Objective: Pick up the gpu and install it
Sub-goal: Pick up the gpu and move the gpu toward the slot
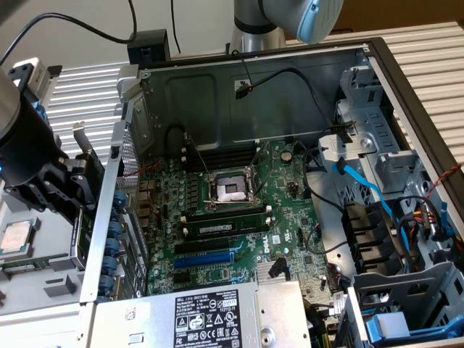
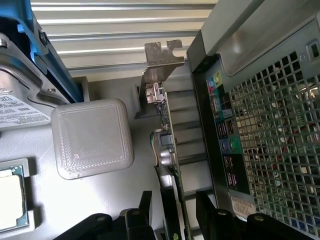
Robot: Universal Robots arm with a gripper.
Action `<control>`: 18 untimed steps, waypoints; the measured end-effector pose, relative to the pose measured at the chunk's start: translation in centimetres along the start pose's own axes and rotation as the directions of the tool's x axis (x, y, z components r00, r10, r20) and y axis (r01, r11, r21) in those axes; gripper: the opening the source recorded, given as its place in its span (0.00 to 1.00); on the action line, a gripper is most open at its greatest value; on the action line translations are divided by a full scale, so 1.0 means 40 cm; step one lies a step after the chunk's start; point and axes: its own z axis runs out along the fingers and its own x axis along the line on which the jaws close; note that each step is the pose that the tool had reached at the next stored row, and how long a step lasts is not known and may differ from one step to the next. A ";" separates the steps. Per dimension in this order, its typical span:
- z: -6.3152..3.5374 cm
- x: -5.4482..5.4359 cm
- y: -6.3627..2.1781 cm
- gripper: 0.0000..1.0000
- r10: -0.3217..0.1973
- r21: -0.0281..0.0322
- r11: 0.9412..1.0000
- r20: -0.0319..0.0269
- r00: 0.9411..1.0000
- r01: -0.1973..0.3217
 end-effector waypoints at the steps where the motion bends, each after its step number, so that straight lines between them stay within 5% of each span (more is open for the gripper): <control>1: 0.000 0.000 0.000 0.47 0.000 0.000 1.000 0.001 1.000 0.000; 8: 0.004 0.001 -0.001 0.47 -0.001 -0.007 1.000 0.009 1.000 0.001; 14: 0.004 0.001 -0.001 0.47 -0.001 -0.007 1.000 0.009 1.000 0.001; 18: 0.004 0.001 -0.002 0.47 0.000 -0.013 1.000 0.010 1.000 0.000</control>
